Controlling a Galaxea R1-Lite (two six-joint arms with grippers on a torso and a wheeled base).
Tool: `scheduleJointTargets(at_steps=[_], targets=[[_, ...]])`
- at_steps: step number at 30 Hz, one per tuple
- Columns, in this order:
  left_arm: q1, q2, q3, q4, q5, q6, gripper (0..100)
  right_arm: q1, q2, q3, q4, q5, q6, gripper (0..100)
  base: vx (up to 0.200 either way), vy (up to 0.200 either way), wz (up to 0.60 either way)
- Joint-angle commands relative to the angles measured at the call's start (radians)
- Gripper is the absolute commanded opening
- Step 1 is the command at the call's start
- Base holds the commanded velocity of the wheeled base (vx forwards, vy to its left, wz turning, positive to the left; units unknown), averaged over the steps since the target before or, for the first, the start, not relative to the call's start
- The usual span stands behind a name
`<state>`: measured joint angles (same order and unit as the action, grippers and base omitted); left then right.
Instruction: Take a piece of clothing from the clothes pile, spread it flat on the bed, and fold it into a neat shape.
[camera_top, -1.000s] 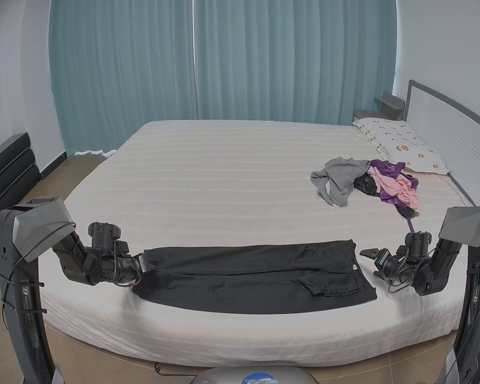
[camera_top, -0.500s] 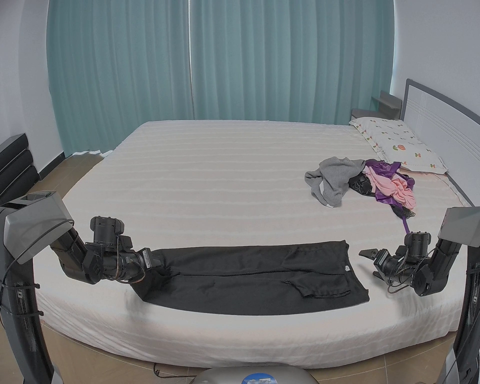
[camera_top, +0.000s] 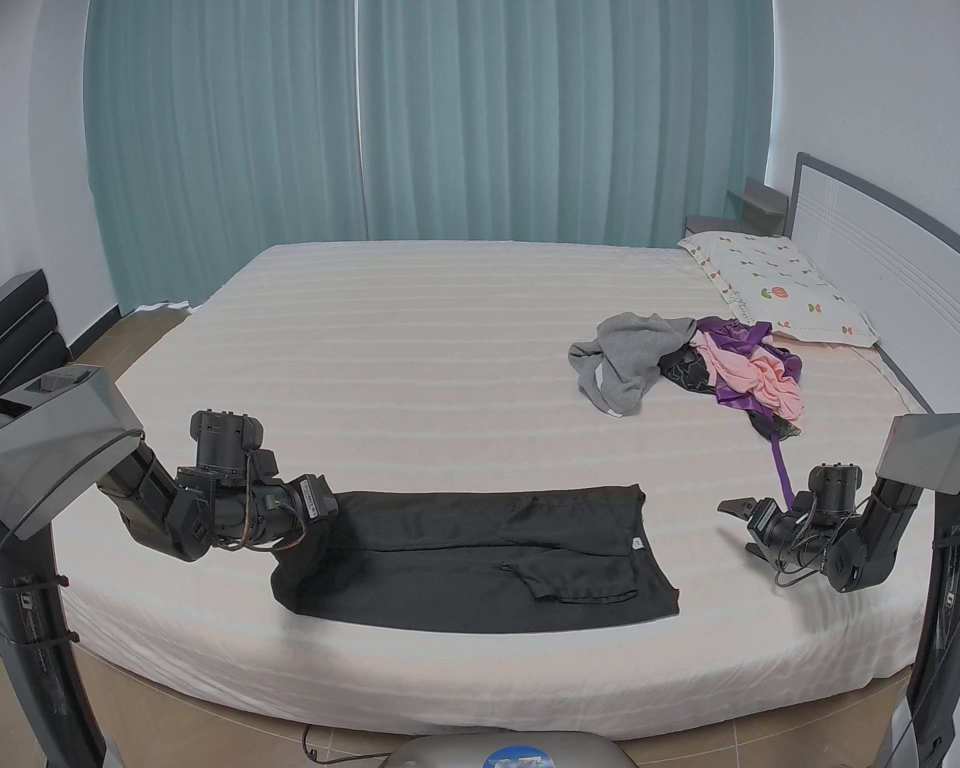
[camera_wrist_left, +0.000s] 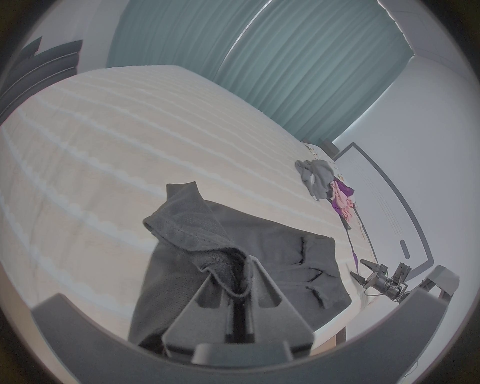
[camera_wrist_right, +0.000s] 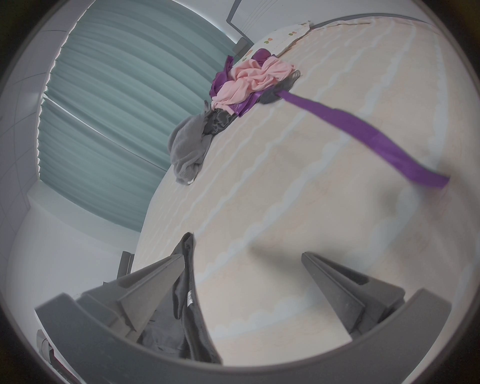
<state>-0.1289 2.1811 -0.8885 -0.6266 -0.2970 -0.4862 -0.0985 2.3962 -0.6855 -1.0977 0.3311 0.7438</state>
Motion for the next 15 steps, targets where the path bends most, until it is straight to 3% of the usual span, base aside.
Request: scheduleJointTargets(at_steps=[1,10,15], targets=[[-0.044,-0.021,-0.023,0.002,0.032,-0.002,0,0.000,0.001,0.001,-0.001,0.000,0.000,100,0.000,-0.200,0.00],[-0.155,-0.010,-0.178,0.177,0.090,-0.023,0,0.000,0.001,0.001,-0.001,-0.001,-0.001,100,0.000,-0.200,0.00],[-0.198,-0.006,-0.222,0.199,0.131,-0.063,0,0.000,0.001,0.001,-0.001,-0.001,-0.001,100,0.000,-0.200,0.00]])
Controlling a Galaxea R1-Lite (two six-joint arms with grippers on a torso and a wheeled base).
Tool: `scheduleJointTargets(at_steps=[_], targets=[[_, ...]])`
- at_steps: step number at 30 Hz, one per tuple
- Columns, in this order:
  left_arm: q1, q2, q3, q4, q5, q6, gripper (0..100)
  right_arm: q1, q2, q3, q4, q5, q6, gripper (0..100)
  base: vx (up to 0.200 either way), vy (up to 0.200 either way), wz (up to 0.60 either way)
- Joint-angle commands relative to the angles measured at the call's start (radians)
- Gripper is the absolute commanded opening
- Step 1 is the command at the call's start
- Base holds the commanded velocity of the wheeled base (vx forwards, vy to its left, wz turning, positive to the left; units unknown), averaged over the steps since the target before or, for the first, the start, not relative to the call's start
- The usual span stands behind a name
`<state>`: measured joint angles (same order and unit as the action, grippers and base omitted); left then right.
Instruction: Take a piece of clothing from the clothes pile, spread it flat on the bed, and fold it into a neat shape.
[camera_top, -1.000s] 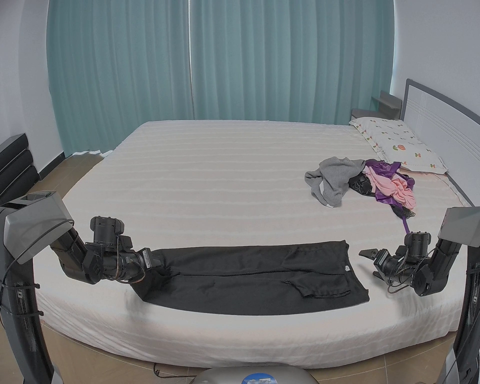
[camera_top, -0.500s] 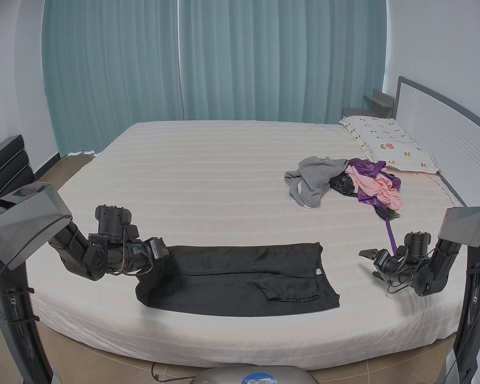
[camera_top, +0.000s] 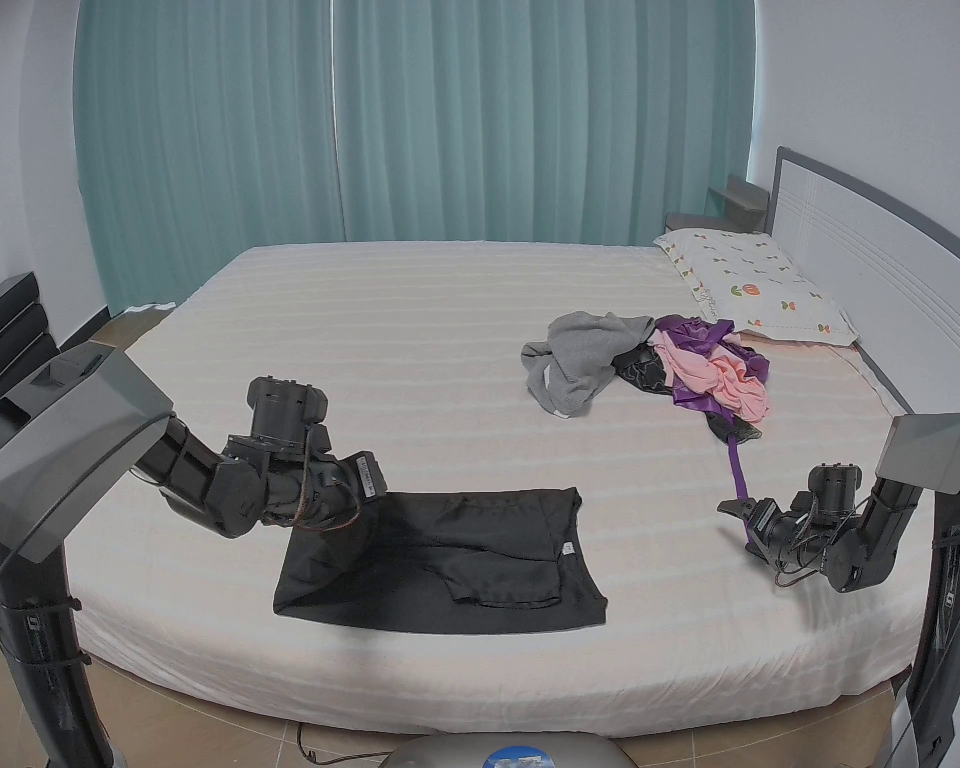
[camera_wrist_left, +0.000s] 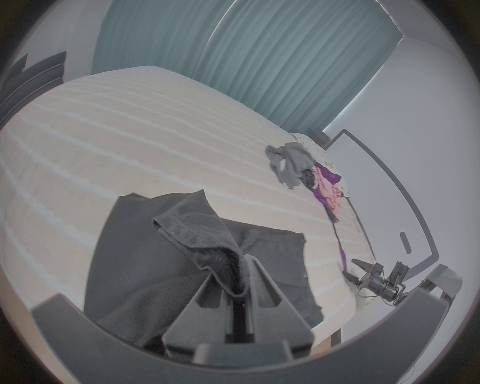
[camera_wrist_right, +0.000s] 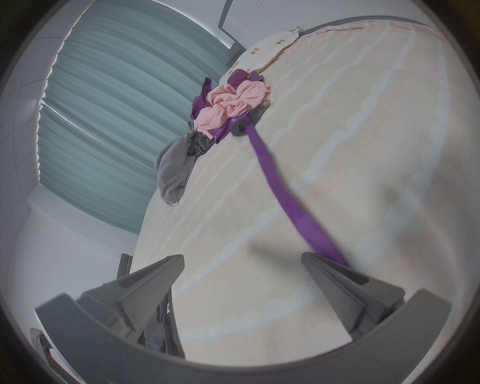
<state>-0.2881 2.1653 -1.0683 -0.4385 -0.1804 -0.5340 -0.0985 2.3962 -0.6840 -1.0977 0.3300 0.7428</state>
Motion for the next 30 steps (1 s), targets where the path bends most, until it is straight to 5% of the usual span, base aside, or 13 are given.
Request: scheduleJointTargets(at_steps=[1,6,28,29,30], targets=[[-0.057,0.024,-0.053,0.012,0.024,-0.032,0,0.003,0.003,0.000,-0.001,0.000,0.000,100,0.000,-0.200,0.00],[-0.091,0.048,-0.075,0.024,0.041,-0.037,0,0.003,0.003,0.000,-0.001,0.000,0.000,100,0.000,-0.200,0.00],[-0.195,0.162,-0.246,0.113,0.093,-0.118,0,0.003,0.003,0.000,-0.001,0.000,-0.002,100,0.000,0.000,0.00],[-0.200,0.163,-0.246,0.124,0.091,-0.118,100,0.003,0.003,0.000,-0.001,0.000,-0.002,100,0.000,0.000,0.00],[-0.206,0.163,-0.246,0.129,0.091,-0.124,100,0.003,0.003,0.000,-0.001,0.000,-0.002,100,0.000,0.000,0.00]])
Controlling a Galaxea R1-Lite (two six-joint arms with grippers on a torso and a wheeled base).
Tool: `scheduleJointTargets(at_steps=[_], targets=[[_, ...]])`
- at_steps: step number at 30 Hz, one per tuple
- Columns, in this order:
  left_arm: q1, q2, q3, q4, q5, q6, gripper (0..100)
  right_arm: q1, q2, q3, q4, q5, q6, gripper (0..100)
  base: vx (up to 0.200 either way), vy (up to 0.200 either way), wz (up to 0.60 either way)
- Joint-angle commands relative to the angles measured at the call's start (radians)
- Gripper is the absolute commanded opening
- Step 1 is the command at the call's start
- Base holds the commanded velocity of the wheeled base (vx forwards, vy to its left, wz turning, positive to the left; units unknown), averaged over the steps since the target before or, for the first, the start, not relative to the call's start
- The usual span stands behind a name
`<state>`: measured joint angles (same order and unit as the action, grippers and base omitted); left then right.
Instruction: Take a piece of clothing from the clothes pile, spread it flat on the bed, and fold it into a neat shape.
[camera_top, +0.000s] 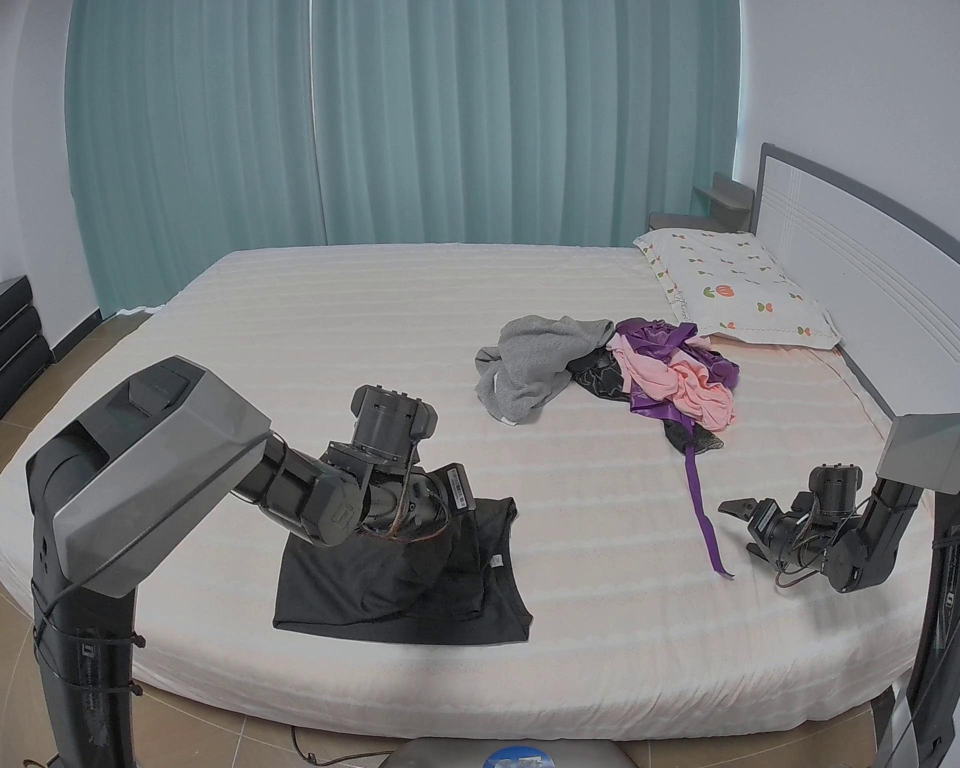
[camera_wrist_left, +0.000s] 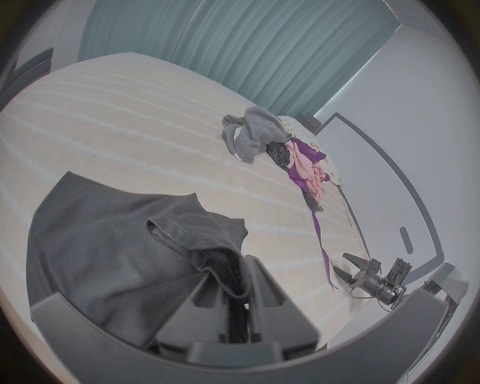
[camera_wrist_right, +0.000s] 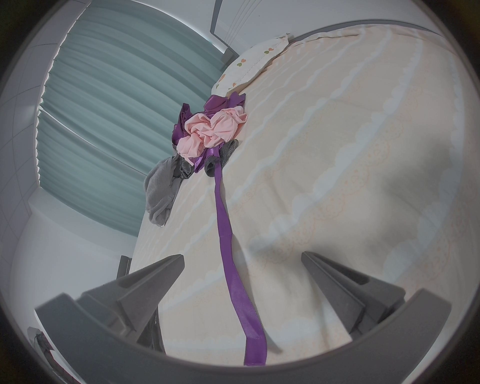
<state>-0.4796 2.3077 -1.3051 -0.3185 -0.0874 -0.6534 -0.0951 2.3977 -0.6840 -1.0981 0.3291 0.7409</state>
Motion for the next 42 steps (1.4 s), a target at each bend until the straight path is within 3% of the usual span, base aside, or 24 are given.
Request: scheduleJointTargets(at_steps=[1,16,25,29,31,36,42], targets=[[-0.017,0.021,-0.010,0.009,-0.002,-0.008,100,0.000,0.001,0.000,0.000,-0.001,0.000,100,0.000,0.000,0.00],[-0.060,-0.027,0.000,0.003,0.071,-0.080,100,0.000,0.001,0.001,0.000,0.001,-0.001,100,0.000,0.000,0.00],[0.015,-0.071,0.079,0.001,0.069,-0.189,100,0.000,0.001,0.001,0.000,0.001,-0.003,100,0.000,0.000,0.00],[0.059,-0.105,0.155,-0.002,0.035,-0.201,100,0.000,0.001,0.003,0.000,0.001,-0.003,100,0.000,0.000,0.00],[0.082,-0.126,0.218,-0.014,-0.018,-0.213,100,0.000,0.001,0.003,0.000,0.001,-0.003,100,0.000,0.100,0.00],[0.137,-0.169,0.336,-0.113,-0.115,-0.296,100,0.003,-0.002,0.008,0.000,0.001,-0.003,100,0.000,0.200,0.00],[0.226,-0.157,0.431,-0.231,-0.172,-0.307,100,0.038,-0.023,0.032,-0.006,0.002,0.002,100,0.000,0.200,0.00]])
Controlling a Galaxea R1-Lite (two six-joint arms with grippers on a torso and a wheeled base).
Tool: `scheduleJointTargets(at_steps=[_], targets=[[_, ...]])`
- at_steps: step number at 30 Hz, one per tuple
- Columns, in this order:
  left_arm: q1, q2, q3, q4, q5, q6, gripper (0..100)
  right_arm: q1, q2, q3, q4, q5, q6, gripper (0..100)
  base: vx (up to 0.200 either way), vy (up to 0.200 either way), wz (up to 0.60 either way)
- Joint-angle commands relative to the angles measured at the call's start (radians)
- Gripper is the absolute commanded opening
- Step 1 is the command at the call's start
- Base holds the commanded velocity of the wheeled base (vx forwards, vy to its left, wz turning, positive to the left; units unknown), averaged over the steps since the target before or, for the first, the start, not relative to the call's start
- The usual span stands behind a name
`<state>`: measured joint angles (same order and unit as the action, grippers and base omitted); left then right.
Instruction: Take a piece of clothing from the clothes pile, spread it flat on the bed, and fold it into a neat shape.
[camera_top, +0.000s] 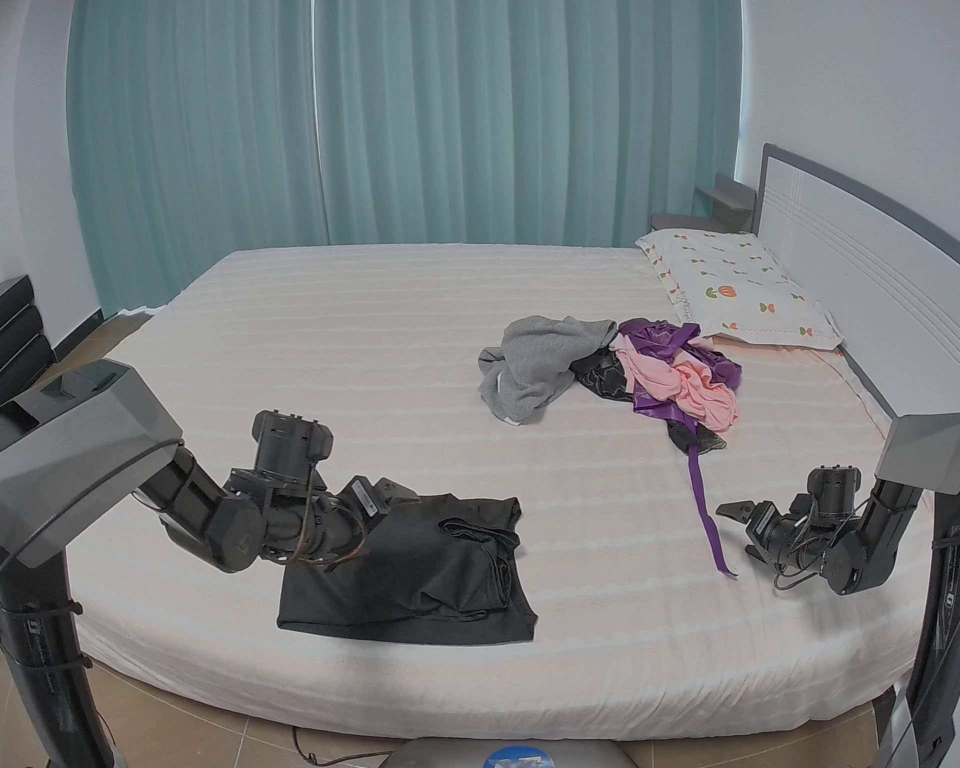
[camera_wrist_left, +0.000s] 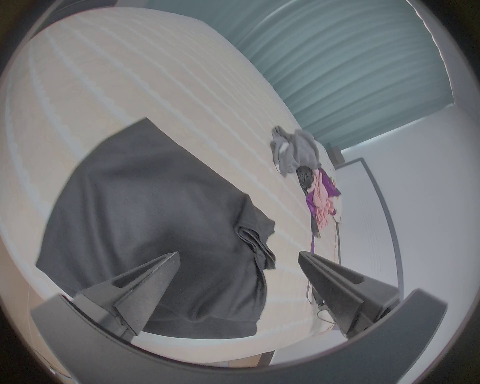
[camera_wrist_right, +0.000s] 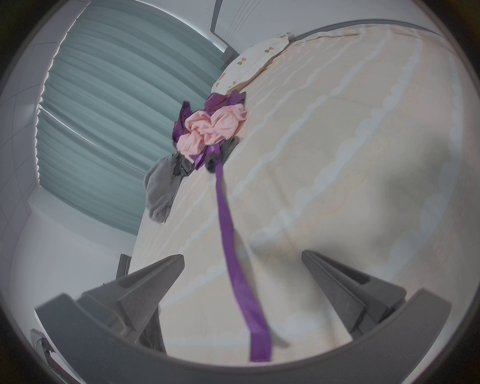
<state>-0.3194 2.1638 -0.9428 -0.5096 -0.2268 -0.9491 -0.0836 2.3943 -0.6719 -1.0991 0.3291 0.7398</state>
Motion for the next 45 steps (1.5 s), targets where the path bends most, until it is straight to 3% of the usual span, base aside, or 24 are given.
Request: scheduleJointTargets(at_steps=[1,8,24,29,45], targets=[[0.079,-0.015,0.078,-0.046,-0.040,-0.013,100,0.035,-0.027,0.028,-0.011,0.002,0.003,100,0.000,0.200,0.00],[0.140,-0.010,0.091,-0.052,-0.091,-0.017,100,0.093,-0.060,0.133,-0.113,0.004,0.003,100,0.000,0.200,0.00],[0.121,0.031,0.078,-0.092,-0.092,-0.010,100,0.311,-0.060,0.236,-0.266,0.008,0.001,100,0.000,0.200,0.00],[0.121,0.034,0.076,-0.092,-0.091,-0.007,100,0.312,-0.049,0.256,-0.298,0.041,-0.007,100,0.000,0.120,0.00],[0.118,0.039,0.084,-0.093,-0.089,0.015,100,0.297,-0.038,0.307,-0.327,0.050,-0.077,100,0.000,0.000,0.00]])
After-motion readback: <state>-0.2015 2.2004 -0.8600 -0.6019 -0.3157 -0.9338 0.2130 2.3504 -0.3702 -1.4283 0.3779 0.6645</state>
